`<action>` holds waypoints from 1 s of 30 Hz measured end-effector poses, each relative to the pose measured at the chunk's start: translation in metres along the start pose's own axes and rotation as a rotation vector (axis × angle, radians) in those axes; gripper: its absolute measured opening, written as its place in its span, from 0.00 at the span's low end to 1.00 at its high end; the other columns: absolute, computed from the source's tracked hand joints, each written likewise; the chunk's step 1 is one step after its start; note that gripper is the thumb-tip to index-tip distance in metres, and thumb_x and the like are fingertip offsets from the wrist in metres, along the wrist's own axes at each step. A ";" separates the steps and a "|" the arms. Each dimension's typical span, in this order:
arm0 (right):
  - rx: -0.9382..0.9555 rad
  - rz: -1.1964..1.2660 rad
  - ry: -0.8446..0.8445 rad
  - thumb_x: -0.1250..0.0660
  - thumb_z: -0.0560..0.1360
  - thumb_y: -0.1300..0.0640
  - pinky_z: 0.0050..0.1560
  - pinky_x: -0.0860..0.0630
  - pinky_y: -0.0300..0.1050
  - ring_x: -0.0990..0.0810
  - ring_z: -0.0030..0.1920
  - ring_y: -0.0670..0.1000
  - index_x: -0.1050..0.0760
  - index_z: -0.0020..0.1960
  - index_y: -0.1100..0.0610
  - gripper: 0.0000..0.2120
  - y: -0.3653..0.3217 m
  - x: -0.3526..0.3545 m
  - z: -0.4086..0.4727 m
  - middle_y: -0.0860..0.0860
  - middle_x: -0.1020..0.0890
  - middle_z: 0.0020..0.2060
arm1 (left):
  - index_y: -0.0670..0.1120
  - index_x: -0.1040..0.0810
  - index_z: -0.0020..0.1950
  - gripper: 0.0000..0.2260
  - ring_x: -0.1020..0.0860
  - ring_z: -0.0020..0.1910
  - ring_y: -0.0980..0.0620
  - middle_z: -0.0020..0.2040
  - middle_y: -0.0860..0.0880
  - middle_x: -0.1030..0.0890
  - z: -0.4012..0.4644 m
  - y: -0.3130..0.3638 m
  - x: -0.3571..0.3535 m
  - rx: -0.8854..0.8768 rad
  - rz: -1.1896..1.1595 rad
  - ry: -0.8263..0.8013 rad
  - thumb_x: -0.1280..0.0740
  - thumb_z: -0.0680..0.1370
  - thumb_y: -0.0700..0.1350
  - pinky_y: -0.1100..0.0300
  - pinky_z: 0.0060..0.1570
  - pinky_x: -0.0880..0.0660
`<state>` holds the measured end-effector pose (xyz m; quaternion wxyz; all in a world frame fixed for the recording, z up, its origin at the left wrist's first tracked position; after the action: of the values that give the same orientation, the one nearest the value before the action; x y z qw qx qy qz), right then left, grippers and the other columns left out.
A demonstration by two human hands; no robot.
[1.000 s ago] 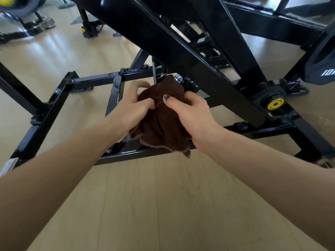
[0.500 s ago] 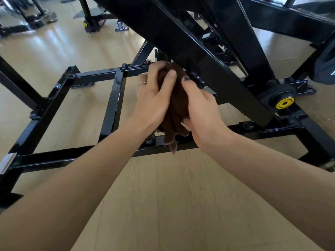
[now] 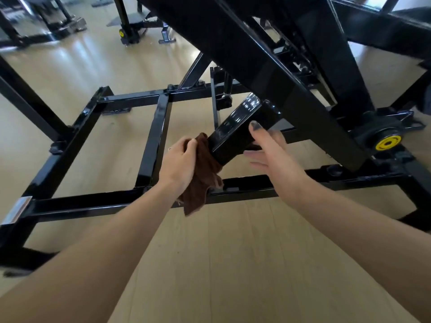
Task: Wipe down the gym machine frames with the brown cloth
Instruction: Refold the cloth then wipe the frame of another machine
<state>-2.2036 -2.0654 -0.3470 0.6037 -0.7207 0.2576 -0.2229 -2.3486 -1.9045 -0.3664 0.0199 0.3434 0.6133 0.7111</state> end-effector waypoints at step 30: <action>0.103 0.239 0.162 0.22 0.71 0.46 0.44 0.18 0.38 0.14 0.44 0.40 0.16 0.53 0.49 0.13 -0.018 -0.005 0.031 0.42 0.13 0.42 | 0.61 0.22 0.49 0.13 0.21 0.48 0.60 0.44 0.61 0.18 0.013 0.085 -0.026 -0.305 0.014 0.032 0.45 0.82 0.60 0.51 0.52 0.25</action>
<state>-2.1865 -2.0364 -0.3351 0.6392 -0.6328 0.3777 -0.2200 -2.2887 -1.9265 -0.3034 0.0569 0.3291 0.4959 0.8016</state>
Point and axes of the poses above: each hand's wrist, its own z-axis towards the middle knuckle, its own x-axis out of the back of the hand, y = z × x, the point moved 8 cm from there along z, towards the middle knuckle
